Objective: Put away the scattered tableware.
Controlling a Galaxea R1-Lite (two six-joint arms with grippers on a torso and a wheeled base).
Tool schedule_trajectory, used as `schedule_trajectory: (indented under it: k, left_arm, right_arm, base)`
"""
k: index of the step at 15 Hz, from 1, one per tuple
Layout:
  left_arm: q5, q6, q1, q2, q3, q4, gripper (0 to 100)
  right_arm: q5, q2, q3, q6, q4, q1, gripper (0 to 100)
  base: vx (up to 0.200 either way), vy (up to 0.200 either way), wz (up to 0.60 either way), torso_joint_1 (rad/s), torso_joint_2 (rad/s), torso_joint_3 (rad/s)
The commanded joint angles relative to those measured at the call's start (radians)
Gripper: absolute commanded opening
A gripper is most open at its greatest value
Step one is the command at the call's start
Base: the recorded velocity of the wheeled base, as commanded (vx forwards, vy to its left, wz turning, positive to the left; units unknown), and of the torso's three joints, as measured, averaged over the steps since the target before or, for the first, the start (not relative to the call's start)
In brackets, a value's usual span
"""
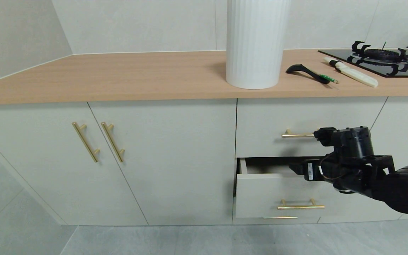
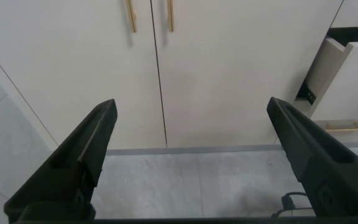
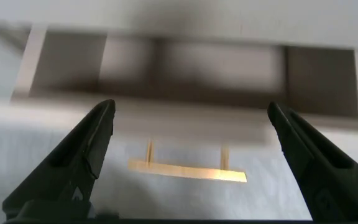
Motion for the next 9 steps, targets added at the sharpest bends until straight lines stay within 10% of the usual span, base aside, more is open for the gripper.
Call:
schedule_trajectory:
  k: [1,9]
  left_arm:
    - [0.000,0.000,0.000,0.000,0.000,0.001,100]
    - [0.000,0.000,0.000,0.000,0.000,0.001,100]
  right_arm:
    - [-0.017,0.089,0.002,0.006,-0.036,0.000,100]
    - [-0.031,0.115,0.016,-0.002,-0.048,0.000,100]
  base:
    - [0.000,0.000,0.00,0.000,0.00,0.000]
    - [0.000,0.000,0.00,0.000,0.00,0.000]
